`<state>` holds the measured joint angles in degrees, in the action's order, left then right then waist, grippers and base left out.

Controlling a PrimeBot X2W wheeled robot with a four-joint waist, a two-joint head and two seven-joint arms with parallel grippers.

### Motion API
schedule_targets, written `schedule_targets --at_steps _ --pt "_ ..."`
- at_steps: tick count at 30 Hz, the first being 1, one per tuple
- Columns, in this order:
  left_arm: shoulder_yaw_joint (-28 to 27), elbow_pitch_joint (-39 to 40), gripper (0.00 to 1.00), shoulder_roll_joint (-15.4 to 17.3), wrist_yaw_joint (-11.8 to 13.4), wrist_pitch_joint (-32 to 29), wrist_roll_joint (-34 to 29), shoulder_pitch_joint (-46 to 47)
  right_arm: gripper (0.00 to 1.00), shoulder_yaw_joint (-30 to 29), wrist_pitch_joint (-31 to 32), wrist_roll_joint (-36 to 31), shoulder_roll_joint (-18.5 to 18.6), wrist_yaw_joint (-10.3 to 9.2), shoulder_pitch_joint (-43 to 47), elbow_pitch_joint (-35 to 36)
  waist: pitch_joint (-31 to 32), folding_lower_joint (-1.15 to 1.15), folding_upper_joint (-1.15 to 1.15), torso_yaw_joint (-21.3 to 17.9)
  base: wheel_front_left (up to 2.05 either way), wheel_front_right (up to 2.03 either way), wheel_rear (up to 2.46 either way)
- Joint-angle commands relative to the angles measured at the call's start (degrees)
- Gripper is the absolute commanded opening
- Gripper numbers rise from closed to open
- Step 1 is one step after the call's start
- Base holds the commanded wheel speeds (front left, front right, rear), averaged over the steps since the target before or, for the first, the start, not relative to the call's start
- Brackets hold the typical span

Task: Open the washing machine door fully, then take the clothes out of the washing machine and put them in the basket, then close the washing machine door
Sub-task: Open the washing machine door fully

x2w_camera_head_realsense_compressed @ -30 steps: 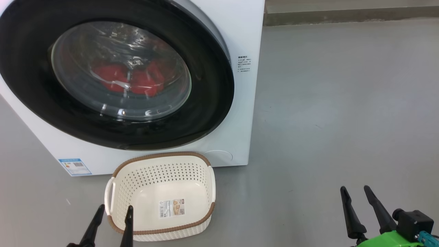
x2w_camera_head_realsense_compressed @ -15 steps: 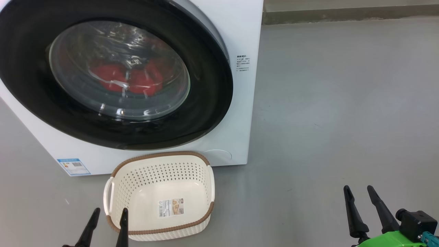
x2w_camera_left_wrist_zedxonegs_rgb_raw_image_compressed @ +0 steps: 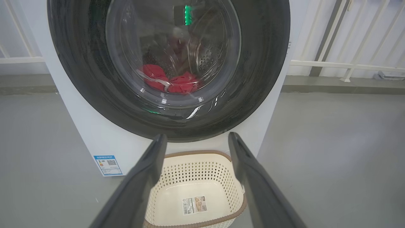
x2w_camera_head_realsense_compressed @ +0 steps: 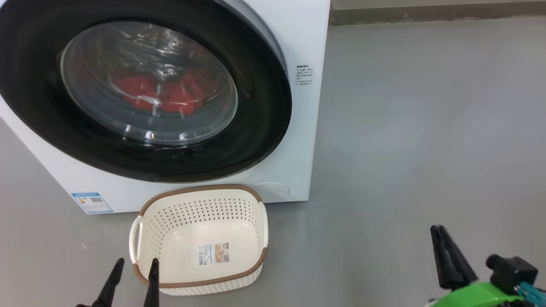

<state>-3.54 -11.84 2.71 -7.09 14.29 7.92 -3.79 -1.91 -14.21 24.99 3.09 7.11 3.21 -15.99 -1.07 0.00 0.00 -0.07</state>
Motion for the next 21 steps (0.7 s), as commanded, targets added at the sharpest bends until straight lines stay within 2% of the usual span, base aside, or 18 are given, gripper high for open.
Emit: schedule_targets --at_steps 1,8,18,21 --pt "-1.79 1.30 1.00 0.18 -0.12 0.71 0.66 1.51 0.00 2.51 -0.79 1.02 0.52 0.37 -3.69 1.69 -0.32 0.00 0.00 0.01 0.00 0.00 0.00" --pt "-1.14 1.83 1.00 0.18 -0.02 0.71 2.26 2.98 0.00 4.73 -0.79 7.80 0.29 0.37 -12.22 1.76 -2.00 0.00 0.00 0.58 0.00 0.00 0.00" --pt "0.52 3.27 1.00 0.17 -0.16 0.71 4.20 6.22 0.00 8.24 -0.79 24.43 0.10 0.37 -28.37 0.21 -6.33 0.00 0.00 3.15 0.00 0.00 0.00" --pt "1.04 3.50 1.00 0.17 -0.23 0.71 4.38 7.23 0.00 9.84 -0.79 29.00 1.18 0.37 -33.22 -0.96 -7.71 0.00 0.00 4.15 0.00 0.00 0.00"
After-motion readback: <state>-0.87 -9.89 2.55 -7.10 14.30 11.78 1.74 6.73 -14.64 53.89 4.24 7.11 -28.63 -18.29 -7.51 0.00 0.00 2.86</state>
